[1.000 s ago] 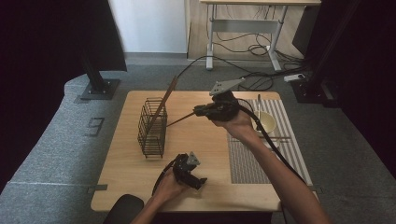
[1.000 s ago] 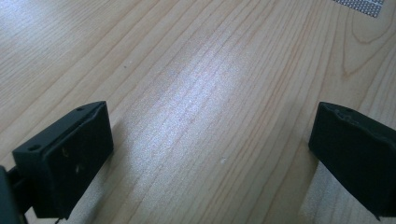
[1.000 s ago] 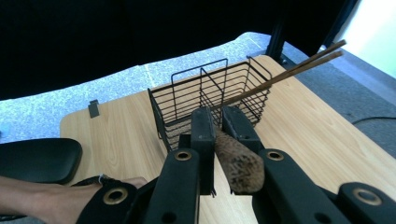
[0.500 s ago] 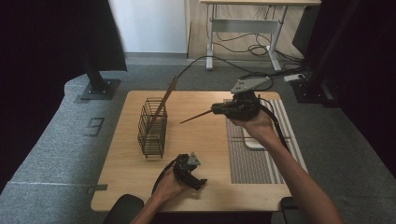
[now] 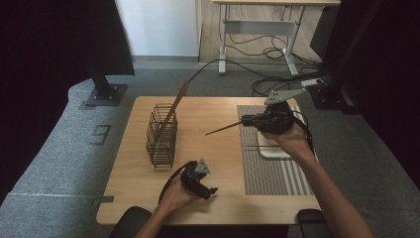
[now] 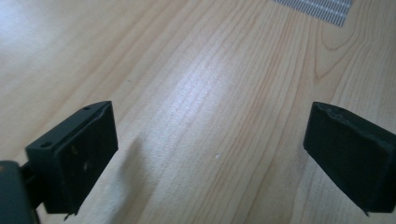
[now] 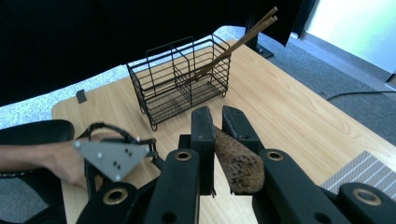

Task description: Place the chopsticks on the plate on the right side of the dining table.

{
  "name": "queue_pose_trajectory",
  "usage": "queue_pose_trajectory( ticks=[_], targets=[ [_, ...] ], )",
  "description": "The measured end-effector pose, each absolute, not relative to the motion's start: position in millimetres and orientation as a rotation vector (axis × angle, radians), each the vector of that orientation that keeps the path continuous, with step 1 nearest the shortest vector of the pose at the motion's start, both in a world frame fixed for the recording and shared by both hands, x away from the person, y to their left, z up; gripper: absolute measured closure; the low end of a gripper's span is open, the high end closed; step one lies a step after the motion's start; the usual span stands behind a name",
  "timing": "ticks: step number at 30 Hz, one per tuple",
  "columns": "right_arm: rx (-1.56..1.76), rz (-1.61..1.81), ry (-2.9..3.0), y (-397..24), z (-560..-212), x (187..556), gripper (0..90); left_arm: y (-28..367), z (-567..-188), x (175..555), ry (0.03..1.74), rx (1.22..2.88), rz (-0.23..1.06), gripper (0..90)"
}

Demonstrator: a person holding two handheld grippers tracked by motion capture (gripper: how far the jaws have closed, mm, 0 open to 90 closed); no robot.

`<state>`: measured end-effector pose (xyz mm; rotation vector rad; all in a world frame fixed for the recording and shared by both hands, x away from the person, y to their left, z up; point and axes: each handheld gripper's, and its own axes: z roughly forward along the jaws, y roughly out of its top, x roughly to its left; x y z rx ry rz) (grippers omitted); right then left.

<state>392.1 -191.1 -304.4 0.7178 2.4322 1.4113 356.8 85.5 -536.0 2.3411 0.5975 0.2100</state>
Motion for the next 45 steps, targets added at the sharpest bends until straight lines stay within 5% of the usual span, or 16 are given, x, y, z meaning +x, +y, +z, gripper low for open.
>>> queue_pose_trajectory(
  ticks=[24,34,45],
  targets=[
    [0.718,1.375,2.566,-205.8,-361.0,363.6,82.4,102.1,-504.9,356.6,0.493,2.205,0.239,22.1],
    [0.67,1.387,2.669,-185.7,-381.2,353.7,82.4,98.2,-502.0,352.3,0.418,2.165,0.211,38.5],
    [0.638,1.407,2.738,-165.9,-394.5,353.2,82.4,98.1,-500.3,347.8,0.342,2.105,0.184,66.7]
  ],
)
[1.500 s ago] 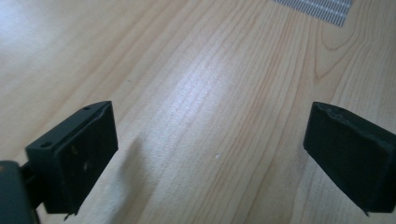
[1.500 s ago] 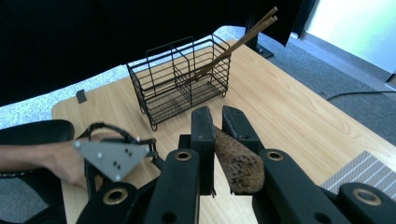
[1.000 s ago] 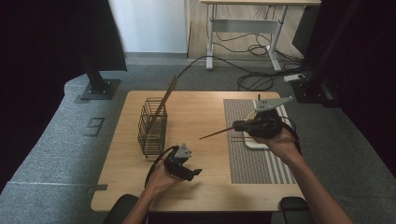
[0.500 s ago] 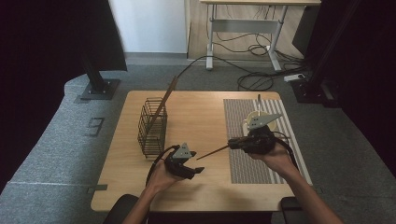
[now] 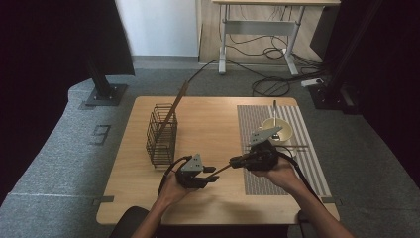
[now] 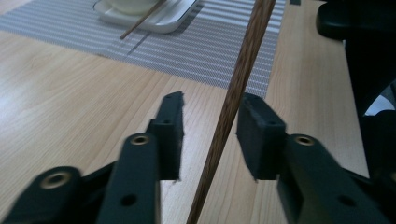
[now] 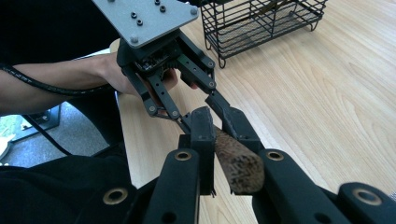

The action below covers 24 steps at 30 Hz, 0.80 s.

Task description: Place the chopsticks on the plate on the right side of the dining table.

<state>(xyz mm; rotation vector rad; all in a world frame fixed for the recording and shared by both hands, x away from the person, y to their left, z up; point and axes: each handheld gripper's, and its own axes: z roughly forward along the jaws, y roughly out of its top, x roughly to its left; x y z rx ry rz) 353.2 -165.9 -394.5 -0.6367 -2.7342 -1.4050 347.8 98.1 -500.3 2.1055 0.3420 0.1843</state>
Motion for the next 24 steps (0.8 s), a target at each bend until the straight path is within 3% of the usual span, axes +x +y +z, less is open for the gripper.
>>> queue_pose_trajectory(
  ticks=[5,12,15,21,24],
  targets=[
    [-0.637,-1.414,-2.727,-165.2,-393.6,353.9,82.3,99.0,-499.6,346.4,0.312,2.088,0.184,79.0],
    [-0.648,-1.435,-2.721,-165.7,-391.7,355.9,78.7,97.2,-499.7,342.5,0.231,2.092,0.199,83.7],
    [-0.67,-1.433,-2.794,-163.5,-391.1,356.3,70.2,95.8,-499.8,342.3,0.227,2.092,0.184,84.8],
    [-0.713,-1.45,-2.946,-150.8,-390.4,354.7,40.3,94.8,-502.1,343.9,0.229,2.121,0.168,84.8],
    [-0.725,-1.446,-3.04,-142.0,-391.6,353.8,33.6,94.4,-502.5,343.9,0.226,2.127,0.162,84.8]
  ],
)
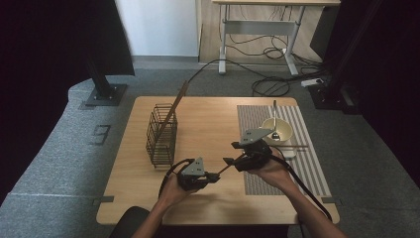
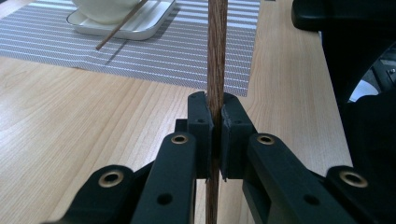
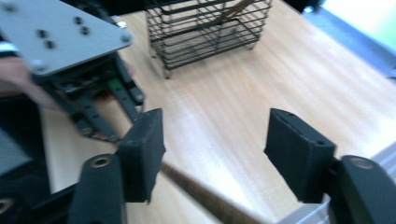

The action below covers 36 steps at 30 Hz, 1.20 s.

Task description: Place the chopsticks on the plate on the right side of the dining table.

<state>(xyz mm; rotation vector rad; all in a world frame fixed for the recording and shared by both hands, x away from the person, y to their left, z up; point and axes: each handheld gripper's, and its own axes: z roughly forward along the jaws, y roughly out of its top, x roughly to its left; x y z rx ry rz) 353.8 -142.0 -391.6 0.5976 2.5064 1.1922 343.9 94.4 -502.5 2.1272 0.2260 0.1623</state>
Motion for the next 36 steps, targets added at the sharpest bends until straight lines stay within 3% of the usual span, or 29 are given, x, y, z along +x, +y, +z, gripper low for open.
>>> queue_pose_trajectory(
  ticks=[6,29,36],
  targets=[
    [0.604,1.061,2.445,-136.8,-399.0,355.6,31.7,97.7,-502.2,344.9,0.233,2.117,0.154,84.8],
    [0.805,1.009,2.366,-189.3,-429.4,374.2,32.3,98.8,-501.8,345.2,0.215,2.125,0.137,85.0],
    [0.755,1.093,2.403,-192.5,-417.4,368.6,28.0,98.5,-502.4,346.8,0.213,2.145,0.102,85.2]
  ],
)
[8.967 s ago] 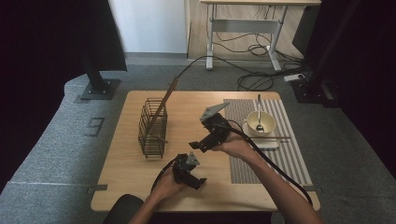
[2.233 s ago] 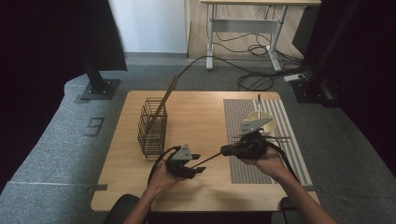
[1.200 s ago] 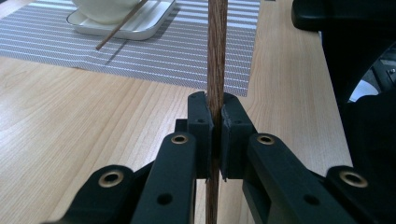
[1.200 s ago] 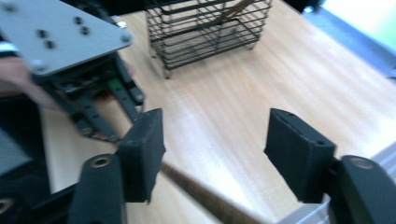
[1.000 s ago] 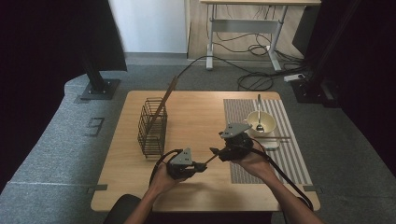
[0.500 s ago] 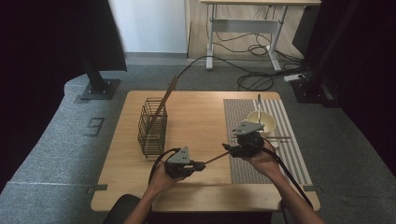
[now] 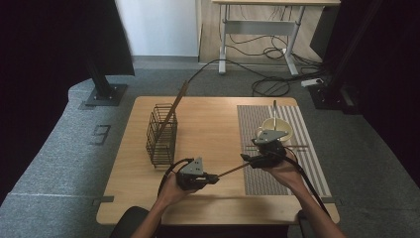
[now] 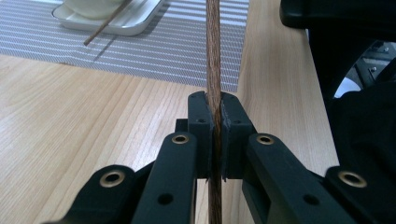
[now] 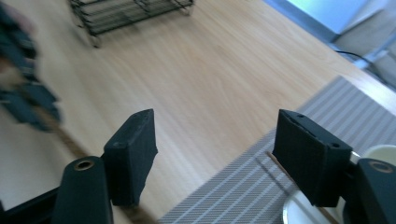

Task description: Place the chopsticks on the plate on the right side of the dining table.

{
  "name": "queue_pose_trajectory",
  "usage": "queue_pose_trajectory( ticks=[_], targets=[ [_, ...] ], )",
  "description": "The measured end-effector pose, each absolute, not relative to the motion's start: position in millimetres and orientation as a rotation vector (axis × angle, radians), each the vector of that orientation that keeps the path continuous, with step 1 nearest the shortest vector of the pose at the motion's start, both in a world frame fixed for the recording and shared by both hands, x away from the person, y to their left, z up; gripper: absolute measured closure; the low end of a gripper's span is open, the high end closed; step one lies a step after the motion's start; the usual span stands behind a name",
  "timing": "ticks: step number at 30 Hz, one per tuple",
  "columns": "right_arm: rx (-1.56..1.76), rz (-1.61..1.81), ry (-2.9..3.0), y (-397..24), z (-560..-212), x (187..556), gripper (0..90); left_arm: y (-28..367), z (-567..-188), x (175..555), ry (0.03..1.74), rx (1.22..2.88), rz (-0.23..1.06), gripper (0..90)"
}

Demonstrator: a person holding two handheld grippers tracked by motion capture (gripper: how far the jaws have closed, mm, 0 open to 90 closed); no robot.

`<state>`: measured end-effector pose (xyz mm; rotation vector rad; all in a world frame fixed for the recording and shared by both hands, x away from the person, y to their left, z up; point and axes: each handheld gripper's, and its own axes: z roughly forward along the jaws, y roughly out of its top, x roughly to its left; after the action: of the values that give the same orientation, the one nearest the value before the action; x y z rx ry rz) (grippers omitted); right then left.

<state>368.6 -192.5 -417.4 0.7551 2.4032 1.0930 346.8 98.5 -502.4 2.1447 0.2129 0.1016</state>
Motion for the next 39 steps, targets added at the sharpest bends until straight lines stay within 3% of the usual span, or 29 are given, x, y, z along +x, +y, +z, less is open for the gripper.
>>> queue_pose_trajectory(
  ticks=[8,19,39],
  targets=[
    [0.655,1.074,2.553,-187.6,-422.7,357.4,26.8,94.5,-504.7,346.8,0.204,2.216,0.09,85.2],
    [0.358,0.868,2.756,-160.2,-456.0,339.3,46.5,82.5,-510.0,341.9,0.128,2.323,0.057,85.1],
    [0.194,0.684,2.906,-146.7,-482.3,327.1,76.1,70.4,-517.6,336.0,0.048,2.429,0.025,85.1]
  ],
)
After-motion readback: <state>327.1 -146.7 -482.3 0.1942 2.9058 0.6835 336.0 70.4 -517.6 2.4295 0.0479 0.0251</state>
